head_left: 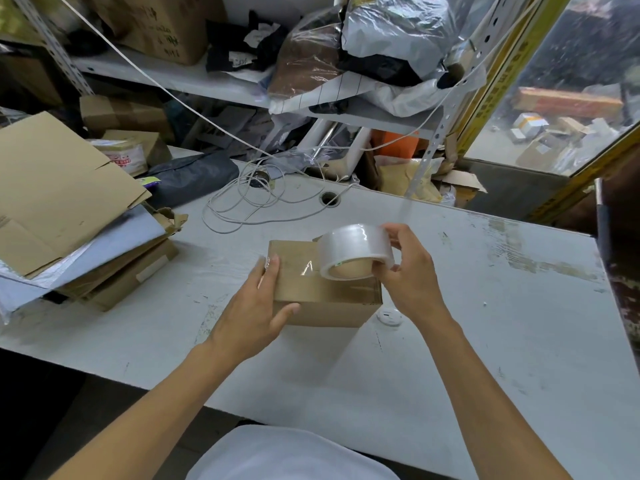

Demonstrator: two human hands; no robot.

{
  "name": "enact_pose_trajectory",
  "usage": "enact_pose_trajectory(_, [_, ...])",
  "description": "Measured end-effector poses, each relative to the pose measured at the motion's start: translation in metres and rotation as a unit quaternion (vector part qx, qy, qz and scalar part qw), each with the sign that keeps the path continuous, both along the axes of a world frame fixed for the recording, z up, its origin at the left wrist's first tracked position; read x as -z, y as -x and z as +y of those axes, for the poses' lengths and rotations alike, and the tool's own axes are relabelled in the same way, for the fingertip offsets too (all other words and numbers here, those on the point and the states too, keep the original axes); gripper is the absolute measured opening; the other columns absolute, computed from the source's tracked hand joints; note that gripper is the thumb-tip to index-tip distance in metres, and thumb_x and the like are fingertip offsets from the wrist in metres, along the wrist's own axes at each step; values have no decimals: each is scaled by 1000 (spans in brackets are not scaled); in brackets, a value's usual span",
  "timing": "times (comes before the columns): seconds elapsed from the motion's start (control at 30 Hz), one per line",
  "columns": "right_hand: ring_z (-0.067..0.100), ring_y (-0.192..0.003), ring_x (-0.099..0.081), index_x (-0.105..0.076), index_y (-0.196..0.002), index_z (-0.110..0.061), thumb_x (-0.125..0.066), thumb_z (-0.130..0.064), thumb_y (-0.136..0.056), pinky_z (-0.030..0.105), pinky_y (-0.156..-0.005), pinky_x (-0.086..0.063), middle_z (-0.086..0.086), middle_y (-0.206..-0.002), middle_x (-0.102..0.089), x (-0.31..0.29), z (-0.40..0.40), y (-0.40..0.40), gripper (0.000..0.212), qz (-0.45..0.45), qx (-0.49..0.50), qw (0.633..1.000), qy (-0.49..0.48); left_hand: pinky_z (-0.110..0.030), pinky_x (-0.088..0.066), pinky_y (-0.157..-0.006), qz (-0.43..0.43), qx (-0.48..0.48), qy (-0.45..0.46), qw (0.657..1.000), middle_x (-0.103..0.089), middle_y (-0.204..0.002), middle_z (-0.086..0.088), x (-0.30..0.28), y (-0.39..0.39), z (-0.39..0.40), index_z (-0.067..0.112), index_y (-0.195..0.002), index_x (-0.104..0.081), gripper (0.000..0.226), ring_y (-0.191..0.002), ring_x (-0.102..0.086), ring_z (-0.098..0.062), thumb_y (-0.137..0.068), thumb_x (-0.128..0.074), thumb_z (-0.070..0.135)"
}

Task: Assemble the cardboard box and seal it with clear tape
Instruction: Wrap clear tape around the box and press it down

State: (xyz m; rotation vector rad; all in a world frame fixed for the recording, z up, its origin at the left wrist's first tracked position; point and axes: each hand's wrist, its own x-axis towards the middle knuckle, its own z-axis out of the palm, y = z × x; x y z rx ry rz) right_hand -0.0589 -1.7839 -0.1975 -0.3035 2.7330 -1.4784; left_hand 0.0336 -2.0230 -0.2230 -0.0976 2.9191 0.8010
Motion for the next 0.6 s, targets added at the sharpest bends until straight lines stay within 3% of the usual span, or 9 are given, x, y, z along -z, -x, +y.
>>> enact_pose_trajectory(0.07, [5,-108,-48,-50,-126,-22,-73,-9,-84,24,-82,-50,-10,-118,-52,3,-2,-5,50,14,11,1000,1,-33,-27,-115,41,8,55,998,8,-165,-15,-5,7,6,2,-151,-26,97,-151,-18,-31,-83,-60,62])
enact_pose_trajectory(0.17, [1,-107,-47,-49,-131,-23,-70,-6,-86,11,-77,-46,-10,-121,-51,8,-5,-9,53,14,22,999,23,-34,-21,-117,69,44,141,987,-2,-162,-29,-1,15,11,-14,-145,-28,109,-150,-20,-37,-77,-55,66])
enact_pose_trajectory(0.27, [-7,-104,-51,-46,-134,-27,-65,-8,-89,3,-73,-45,-7,-120,-54,14,-8,-15,53,-1,20,999,50,-39,-12,-122,59,75,178,979,-1,-162,-27,12,13,10,-10,-152,-10,118,-152,-6,-37,-75,-62,63])
enact_pose_trajectory(0.43, [-18,-102,-55,-43,-131,-39,-64,-13,-94,5,-78,-47,-7,-119,-58,18,-14,-23,50,-42,36,993,108,-42,-15,-122,53,81,211,973,-15,-161,-28,14,15,8,-10,-151,-21,115,-151,-11,-37,-72,-70,58])
enact_pose_trajectory(0.6, [8,-112,-54,-42,-127,-40,-64,-6,-92,10,-80,-49,-6,-121,-56,8,1,-14,53,-27,-3,997,72,-48,-27,-120,48,93,220,970,-21,-158,-31,15,15,5,-12,-148,-25,103,-150,-18,-40,-76,-72,44])
